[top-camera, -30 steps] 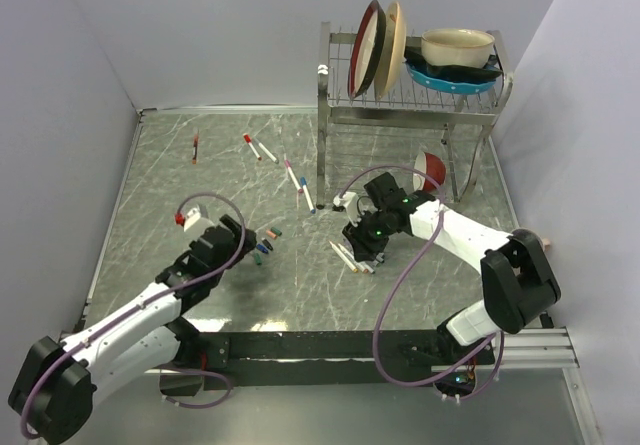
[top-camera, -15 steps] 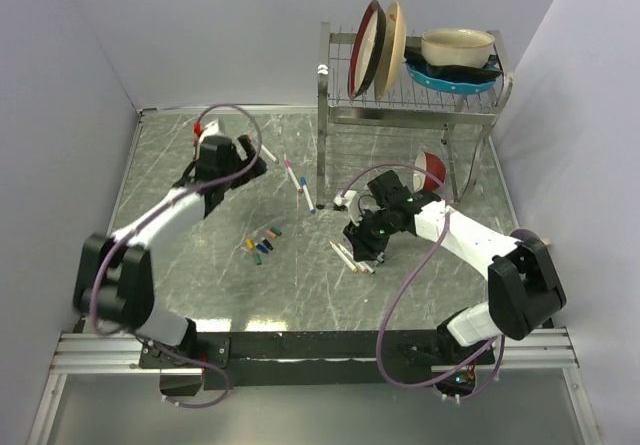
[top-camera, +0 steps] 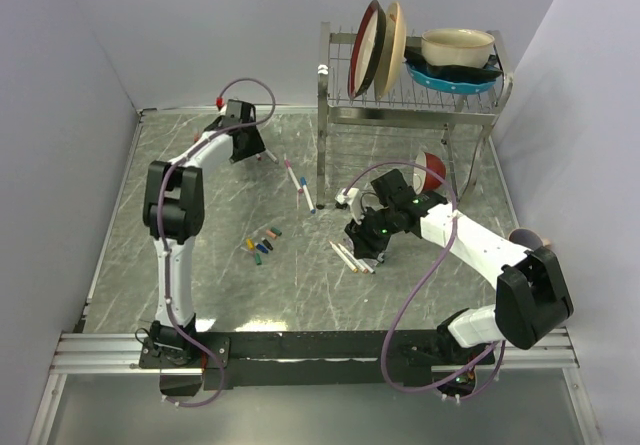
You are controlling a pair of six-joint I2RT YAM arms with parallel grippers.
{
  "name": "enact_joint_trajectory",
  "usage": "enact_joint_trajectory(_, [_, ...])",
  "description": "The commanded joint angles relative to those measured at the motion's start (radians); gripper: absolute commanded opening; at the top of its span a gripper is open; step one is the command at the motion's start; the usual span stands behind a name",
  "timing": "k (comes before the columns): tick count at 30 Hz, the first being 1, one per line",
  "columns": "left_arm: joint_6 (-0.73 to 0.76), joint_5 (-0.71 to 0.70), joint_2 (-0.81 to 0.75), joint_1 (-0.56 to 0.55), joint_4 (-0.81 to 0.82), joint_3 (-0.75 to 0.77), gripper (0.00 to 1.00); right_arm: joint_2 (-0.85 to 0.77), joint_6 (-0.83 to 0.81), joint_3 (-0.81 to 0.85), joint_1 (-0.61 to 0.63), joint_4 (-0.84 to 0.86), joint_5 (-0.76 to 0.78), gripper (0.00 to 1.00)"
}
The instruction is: Open the pen caps
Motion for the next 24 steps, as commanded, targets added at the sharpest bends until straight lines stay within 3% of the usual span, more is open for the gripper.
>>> enact_joint_trajectory(1, [0.061, -0.084, 0.088, -0.006, -0.155, 0.187, 0.59, -0.039, -0.007, 0.048, 0.000, 0.003, 0.002, 0.47])
enact_joint_trajectory(5, [0.092, -0.135, 0.174, -0.016, -0.225, 0.289, 0.59, -0.039, -0.004, 0.050, 0.006, 0.006, 0.008, 0.47])
enact_joint_trajectory(12, [0.126, -0.149, 0.243, -0.019, -0.261, 0.335, 0.52, -0.031, -0.006, 0.051, 0.016, 0.008, 0.017, 0.47])
enact_joint_trajectory(15, [0.147, -0.166, 0.255, -0.021, -0.270, 0.335, 0.44, -0.031, -0.006, 0.051, 0.021, 0.008, 0.020, 0.47])
enact_joint_trajectory(24, [0.189, -0.201, 0.148, -0.019, -0.196, 0.105, 0.03, -0.031, -0.006, 0.050, 0.024, 0.009, 0.020, 0.47])
